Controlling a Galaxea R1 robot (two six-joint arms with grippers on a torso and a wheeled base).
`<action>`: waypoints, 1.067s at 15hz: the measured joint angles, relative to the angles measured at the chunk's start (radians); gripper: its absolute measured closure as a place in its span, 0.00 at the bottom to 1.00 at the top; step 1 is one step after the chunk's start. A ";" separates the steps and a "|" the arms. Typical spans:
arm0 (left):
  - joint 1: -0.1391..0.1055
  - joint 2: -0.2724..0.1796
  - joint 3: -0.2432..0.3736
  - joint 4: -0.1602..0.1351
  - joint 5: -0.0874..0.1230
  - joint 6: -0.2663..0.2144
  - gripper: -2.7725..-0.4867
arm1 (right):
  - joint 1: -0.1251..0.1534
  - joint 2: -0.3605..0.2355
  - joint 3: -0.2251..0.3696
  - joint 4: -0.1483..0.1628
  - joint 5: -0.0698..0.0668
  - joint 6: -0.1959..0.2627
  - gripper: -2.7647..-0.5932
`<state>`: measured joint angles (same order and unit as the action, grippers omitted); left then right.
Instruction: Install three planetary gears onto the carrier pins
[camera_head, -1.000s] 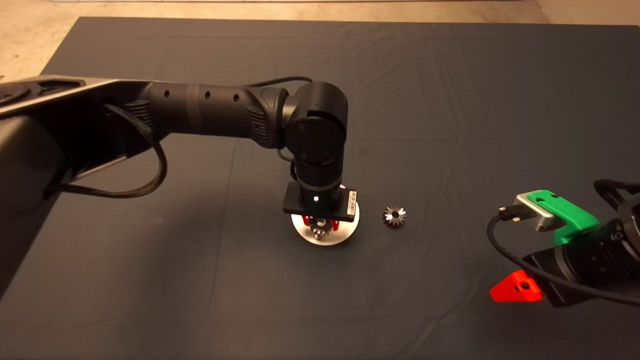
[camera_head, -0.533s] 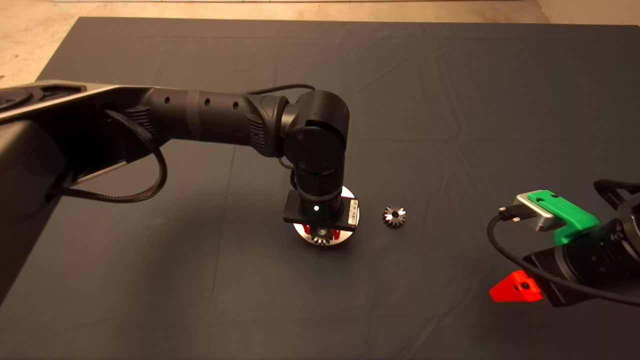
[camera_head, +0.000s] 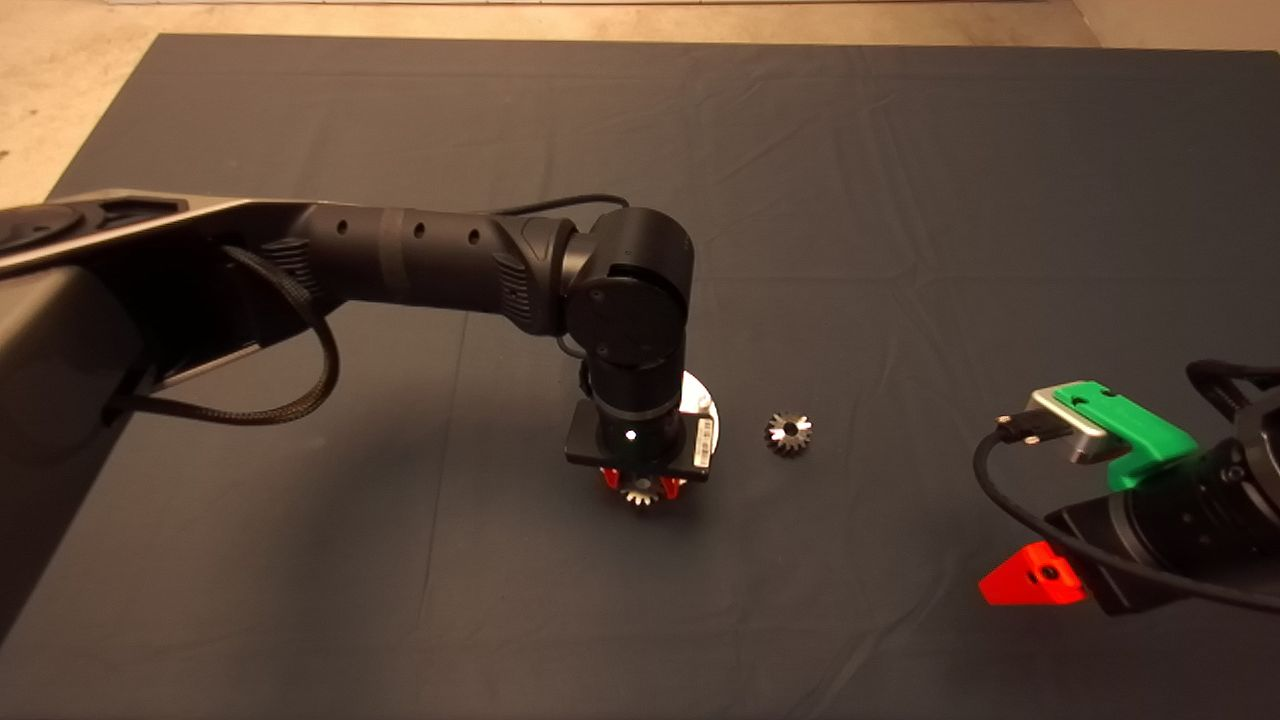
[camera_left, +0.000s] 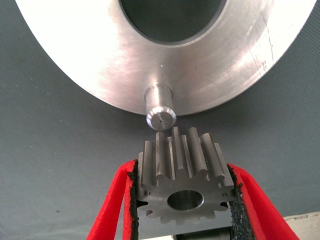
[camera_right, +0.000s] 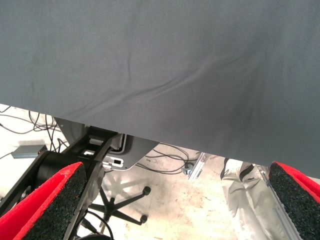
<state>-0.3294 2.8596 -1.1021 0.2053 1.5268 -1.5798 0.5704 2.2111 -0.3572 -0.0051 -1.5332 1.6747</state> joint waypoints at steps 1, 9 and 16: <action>0.000 0.000 -0.002 0.000 0.000 0.007 0.82 | 0.000 0.000 0.000 0.000 0.000 0.000 0.02; 0.000 0.000 -0.036 0.000 0.000 0.051 0.82 | 0.000 0.000 0.000 0.000 0.000 0.000 0.02; 0.000 0.000 -0.059 -0.017 -0.001 0.097 0.83 | 0.000 0.000 0.000 0.000 0.000 0.000 0.02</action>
<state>-0.3296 2.8596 -1.1613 0.1885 1.5253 -1.4826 0.5704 2.2111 -0.3572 -0.0051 -1.5332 1.6747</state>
